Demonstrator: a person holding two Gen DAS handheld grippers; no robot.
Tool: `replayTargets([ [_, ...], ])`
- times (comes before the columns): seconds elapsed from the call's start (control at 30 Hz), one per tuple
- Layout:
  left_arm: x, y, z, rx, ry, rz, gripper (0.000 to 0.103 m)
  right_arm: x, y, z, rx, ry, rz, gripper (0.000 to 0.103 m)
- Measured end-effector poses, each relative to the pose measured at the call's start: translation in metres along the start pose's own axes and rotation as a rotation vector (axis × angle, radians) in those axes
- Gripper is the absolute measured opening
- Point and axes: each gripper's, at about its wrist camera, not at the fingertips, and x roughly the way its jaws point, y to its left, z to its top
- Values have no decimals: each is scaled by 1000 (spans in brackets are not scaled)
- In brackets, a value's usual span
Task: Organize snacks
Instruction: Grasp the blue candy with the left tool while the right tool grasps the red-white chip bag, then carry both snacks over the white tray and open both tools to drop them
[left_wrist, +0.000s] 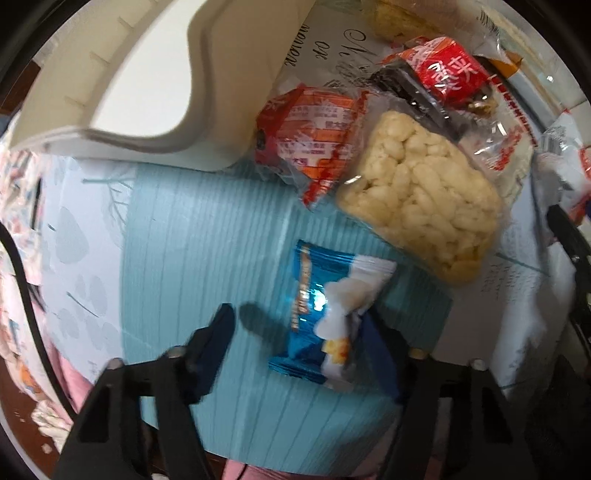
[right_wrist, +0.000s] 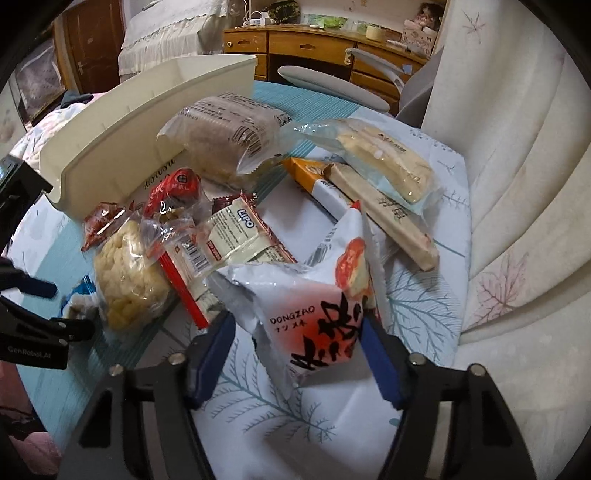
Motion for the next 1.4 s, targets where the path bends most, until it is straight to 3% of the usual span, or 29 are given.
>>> replayTargets([
  [0.07, 0, 1, -3, -12, 3, -29, 49, -2, -1, 1, 7, 5, -11, 47],
  [0.13, 3, 2, -3, -13, 4, -51, 38, 0, -7, 3, 40, 15, 8, 45],
  [0.23, 1, 1, -5, -3, 4, -49, 32, 1, -16, 4, 86, 26, 33, 42],
  [0.43, -8, 2, -14, -9, 27, -47, 31, -3, -28, 1, 206, 52, 97, 37],
  [0.8, -58, 14, -48, 52, -39, -51, 31, -11, -53, -5, 540, 137, 261, 35],
  [1.13, -116, 37, -49, 153, -65, -121, 31, -20, -34, -5, 647, 271, 254, 35],
  [1.4, -167, 60, -28, 288, -102, -171, 31, -46, 2, 20, 690, 258, 267, 35],
])
